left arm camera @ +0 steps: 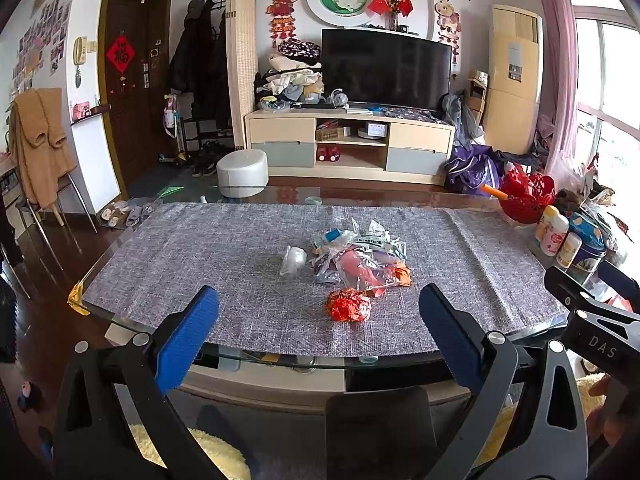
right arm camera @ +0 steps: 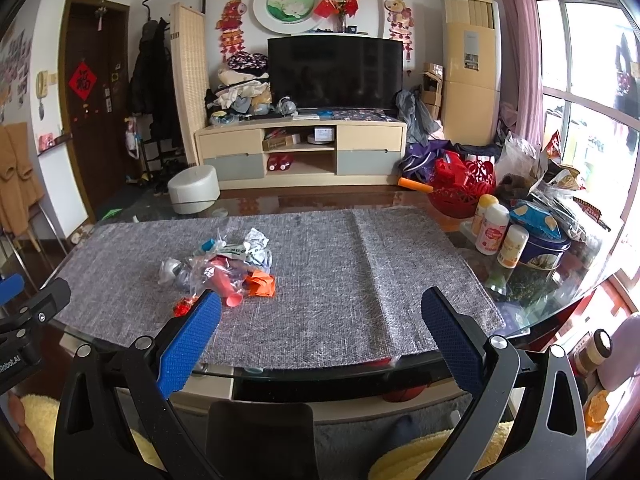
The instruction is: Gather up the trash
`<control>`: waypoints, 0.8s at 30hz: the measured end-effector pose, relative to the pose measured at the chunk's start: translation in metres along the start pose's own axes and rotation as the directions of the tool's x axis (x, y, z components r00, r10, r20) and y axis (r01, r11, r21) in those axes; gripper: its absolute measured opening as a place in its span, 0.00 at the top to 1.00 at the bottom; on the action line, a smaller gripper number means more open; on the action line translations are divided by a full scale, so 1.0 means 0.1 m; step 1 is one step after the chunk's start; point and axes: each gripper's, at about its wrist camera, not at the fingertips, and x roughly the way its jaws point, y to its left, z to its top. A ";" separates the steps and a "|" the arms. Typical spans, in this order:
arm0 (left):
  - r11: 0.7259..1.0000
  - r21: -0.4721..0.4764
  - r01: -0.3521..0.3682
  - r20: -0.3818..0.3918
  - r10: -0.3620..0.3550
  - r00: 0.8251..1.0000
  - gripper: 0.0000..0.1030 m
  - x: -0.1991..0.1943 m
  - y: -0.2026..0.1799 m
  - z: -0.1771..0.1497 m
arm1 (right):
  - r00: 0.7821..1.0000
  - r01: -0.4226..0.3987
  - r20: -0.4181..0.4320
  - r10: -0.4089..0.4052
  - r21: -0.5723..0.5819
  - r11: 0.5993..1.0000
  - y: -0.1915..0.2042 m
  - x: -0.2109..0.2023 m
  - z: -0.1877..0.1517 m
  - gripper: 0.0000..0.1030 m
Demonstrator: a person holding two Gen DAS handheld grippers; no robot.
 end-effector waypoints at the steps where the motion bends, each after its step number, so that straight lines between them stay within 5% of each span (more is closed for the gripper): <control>1: 1.000 0.000 0.000 0.000 0.000 1.000 0.08 0.00 0.01 0.00 | 1.000 0.000 0.001 0.000 0.000 1.000 0.00 0.00 0.00 0.03; 24: 1.000 -0.002 -0.001 -0.001 0.001 1.000 0.08 0.01 0.03 0.00 | 1.000 0.000 -0.001 0.000 0.000 1.000 0.00 -0.01 0.00 0.03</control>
